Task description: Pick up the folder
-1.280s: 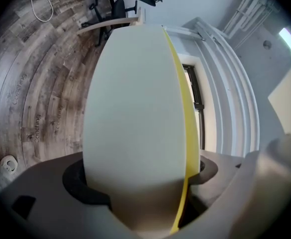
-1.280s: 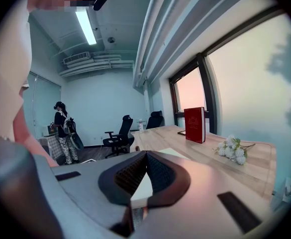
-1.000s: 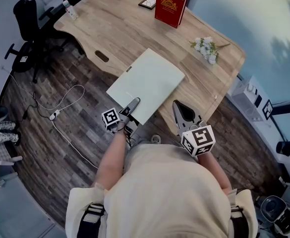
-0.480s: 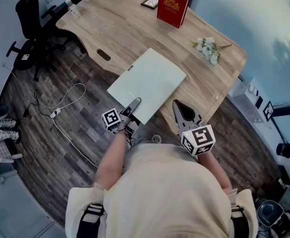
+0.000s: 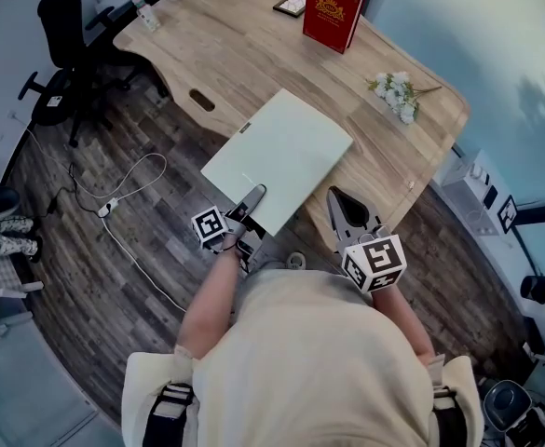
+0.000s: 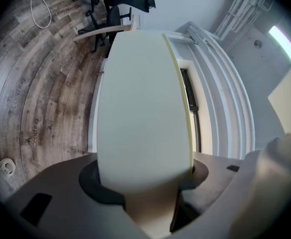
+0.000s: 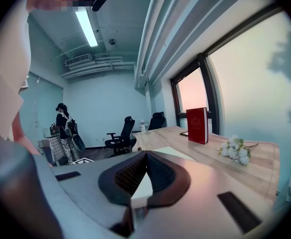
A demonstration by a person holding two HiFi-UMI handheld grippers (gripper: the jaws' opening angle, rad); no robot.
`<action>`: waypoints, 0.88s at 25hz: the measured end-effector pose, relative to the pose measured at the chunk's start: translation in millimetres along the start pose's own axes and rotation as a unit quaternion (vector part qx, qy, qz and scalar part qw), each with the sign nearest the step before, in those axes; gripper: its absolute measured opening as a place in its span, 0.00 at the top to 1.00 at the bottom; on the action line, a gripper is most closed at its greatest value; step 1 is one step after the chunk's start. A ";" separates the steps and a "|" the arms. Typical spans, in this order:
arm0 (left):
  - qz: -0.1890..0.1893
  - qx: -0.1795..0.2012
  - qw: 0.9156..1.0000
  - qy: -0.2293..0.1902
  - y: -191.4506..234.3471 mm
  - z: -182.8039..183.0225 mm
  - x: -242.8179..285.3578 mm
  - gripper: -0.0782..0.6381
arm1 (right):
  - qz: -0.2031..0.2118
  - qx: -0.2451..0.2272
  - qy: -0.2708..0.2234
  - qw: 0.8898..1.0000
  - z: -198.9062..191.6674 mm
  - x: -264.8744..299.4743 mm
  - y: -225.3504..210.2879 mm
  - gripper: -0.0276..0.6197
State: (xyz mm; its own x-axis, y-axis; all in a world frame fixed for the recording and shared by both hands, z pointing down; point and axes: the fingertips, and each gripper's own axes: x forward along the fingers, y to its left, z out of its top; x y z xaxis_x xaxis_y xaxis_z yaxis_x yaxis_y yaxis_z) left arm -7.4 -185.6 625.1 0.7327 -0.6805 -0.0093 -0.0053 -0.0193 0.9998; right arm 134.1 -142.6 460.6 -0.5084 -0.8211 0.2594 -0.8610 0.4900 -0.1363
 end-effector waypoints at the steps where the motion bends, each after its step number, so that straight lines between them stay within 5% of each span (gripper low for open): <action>1: -0.001 0.002 1.000 -0.001 -2.8 -0.6 -1.5 0.50 | -0.001 0.000 -0.001 1.000 0.1 -0.3 -0.2 0.93; 22: -0.026 0.005 0.998 -0.058 -79.1 -7.3 -36.6 0.50 | -0.009 0.016 -0.022 1.000 2.9 -9.2 2.0 0.93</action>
State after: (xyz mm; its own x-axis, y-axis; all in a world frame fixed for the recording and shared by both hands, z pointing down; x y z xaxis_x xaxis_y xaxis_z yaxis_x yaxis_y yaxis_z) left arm -28.8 -153.8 546.4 0.6489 -0.7582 -0.0642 0.0243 -0.0637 0.9977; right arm 137.0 -134.9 455.1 -0.4925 -0.8422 0.2194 -0.8696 0.4660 -0.1632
